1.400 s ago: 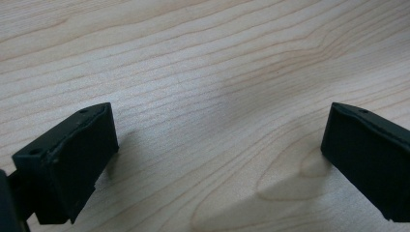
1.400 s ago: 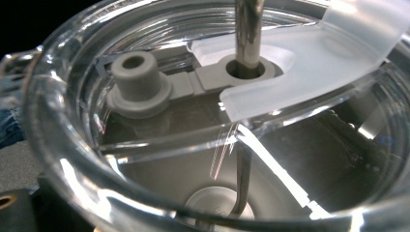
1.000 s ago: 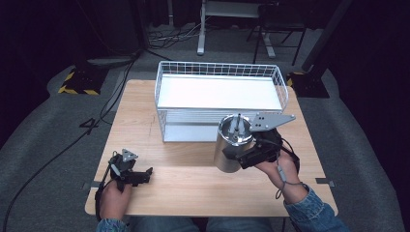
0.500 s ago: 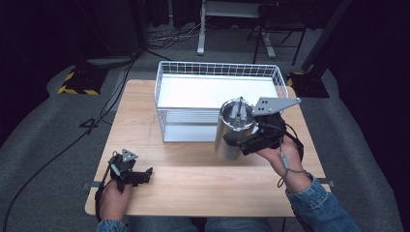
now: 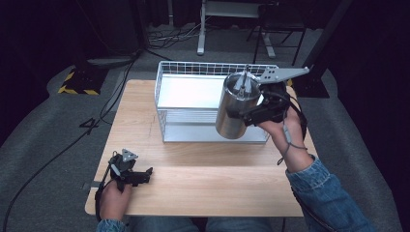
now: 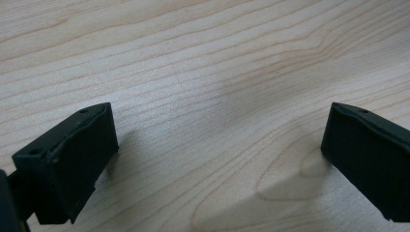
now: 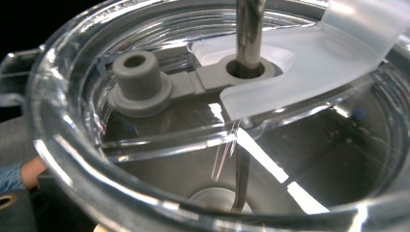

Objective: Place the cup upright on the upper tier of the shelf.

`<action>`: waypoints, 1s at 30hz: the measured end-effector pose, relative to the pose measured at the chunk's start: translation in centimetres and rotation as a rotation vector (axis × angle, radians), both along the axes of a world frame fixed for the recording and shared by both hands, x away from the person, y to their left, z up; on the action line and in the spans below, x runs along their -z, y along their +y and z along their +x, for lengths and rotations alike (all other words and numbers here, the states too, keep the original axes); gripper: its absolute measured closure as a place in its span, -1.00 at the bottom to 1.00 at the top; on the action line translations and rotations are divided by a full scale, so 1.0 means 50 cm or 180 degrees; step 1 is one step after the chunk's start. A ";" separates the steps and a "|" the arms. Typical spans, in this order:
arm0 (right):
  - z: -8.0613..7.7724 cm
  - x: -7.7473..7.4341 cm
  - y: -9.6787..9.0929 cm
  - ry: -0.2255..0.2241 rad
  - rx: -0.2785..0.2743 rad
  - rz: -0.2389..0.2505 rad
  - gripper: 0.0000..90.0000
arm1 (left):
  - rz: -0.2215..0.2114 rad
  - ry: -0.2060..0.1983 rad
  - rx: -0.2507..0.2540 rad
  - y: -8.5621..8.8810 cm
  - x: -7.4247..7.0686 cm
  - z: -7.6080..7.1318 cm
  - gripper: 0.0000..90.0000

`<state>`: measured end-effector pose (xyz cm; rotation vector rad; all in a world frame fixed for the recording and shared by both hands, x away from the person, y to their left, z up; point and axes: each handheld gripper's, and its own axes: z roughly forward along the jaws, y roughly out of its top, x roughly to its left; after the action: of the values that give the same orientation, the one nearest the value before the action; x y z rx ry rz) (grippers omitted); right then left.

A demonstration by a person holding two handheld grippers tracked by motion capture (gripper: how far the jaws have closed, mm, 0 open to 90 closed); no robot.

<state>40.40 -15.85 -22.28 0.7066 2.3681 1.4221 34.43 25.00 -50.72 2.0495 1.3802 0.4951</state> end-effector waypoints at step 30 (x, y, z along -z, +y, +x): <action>0.231 -0.032 0.050 -0.0002 0.0522 -0.0021 -0.92 | 0.0003 0.0003 -0.0002 0.000 0.000 0.000 -1.00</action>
<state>51.92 -13.34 -20.66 0.8762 2.2551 1.3448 34.42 24.99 -50.70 2.0503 1.3812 0.4952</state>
